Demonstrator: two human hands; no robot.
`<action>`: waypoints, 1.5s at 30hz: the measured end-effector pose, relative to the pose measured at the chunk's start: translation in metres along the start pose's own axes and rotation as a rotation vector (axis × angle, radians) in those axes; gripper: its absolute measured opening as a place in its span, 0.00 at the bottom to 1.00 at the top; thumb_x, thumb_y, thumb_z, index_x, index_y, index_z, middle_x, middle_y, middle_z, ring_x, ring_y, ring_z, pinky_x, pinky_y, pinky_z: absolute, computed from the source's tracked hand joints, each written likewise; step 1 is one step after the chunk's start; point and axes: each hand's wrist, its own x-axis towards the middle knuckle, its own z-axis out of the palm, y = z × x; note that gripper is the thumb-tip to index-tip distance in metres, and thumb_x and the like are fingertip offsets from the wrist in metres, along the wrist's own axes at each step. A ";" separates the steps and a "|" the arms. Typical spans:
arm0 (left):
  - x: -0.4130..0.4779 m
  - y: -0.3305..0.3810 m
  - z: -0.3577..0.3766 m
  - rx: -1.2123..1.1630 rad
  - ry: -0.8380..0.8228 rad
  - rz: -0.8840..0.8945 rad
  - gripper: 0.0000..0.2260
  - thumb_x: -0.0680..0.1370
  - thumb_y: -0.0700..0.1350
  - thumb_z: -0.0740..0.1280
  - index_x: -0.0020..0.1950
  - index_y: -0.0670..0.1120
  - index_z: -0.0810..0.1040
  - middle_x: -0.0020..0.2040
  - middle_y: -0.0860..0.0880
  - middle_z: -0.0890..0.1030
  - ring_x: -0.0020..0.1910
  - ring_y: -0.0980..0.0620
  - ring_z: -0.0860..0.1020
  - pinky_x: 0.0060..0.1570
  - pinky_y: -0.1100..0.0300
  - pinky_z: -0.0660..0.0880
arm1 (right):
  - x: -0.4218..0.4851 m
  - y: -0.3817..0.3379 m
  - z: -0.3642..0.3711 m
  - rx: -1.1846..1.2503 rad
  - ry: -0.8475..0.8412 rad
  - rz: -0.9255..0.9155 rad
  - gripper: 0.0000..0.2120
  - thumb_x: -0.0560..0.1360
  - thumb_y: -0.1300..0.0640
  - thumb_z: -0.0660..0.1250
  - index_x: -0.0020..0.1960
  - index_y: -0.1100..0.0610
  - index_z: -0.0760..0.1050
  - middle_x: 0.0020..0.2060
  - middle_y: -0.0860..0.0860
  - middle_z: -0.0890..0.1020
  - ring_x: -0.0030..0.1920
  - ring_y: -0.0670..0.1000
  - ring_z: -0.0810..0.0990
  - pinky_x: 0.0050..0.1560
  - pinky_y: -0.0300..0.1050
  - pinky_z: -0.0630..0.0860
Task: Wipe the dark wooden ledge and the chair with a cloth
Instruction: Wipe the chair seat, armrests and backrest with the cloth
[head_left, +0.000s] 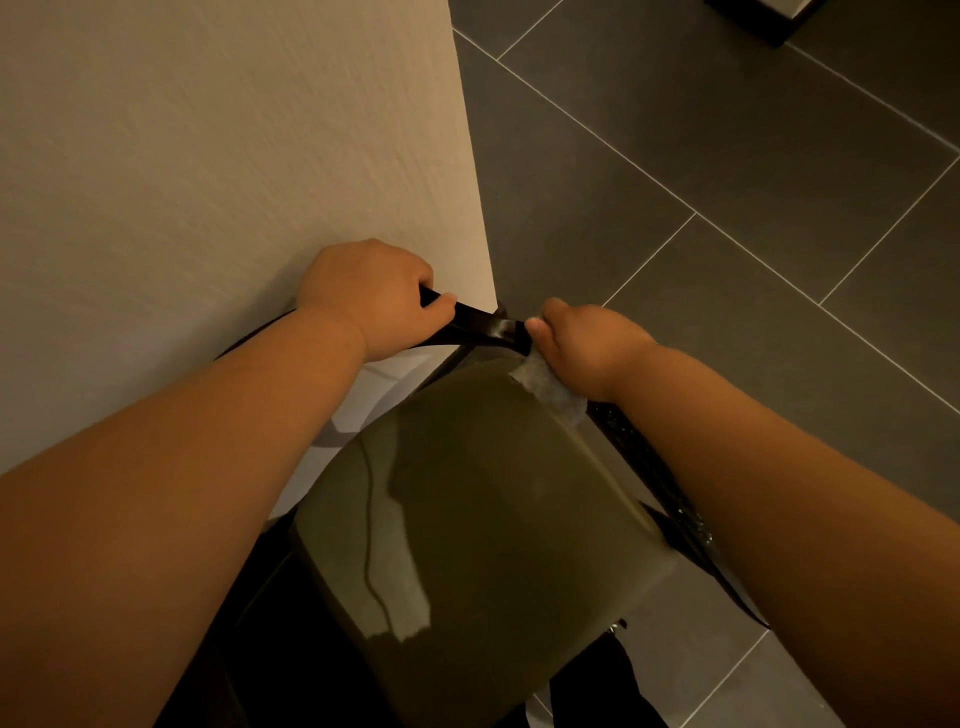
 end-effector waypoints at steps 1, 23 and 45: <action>-0.001 0.000 0.000 0.002 -0.002 -0.002 0.20 0.79 0.67 0.59 0.47 0.55 0.84 0.36 0.54 0.79 0.34 0.51 0.76 0.38 0.54 0.79 | 0.006 -0.007 0.001 0.015 0.002 -0.029 0.18 0.86 0.40 0.50 0.54 0.53 0.68 0.37 0.49 0.72 0.42 0.57 0.75 0.42 0.50 0.67; -0.005 0.003 -0.001 -0.017 0.025 -0.011 0.19 0.83 0.60 0.58 0.42 0.52 0.82 0.33 0.52 0.76 0.32 0.49 0.74 0.34 0.57 0.68 | -0.012 0.002 0.004 0.075 -0.040 -0.023 0.24 0.77 0.34 0.68 0.58 0.51 0.63 0.40 0.48 0.74 0.42 0.52 0.76 0.40 0.50 0.72; -0.001 0.003 -0.001 0.026 0.021 -0.054 0.21 0.81 0.65 0.59 0.45 0.53 0.84 0.35 0.52 0.78 0.35 0.49 0.76 0.35 0.57 0.72 | -0.025 -0.004 0.000 -0.052 -0.105 0.221 0.30 0.76 0.31 0.66 0.61 0.54 0.64 0.40 0.52 0.74 0.45 0.56 0.77 0.43 0.54 0.75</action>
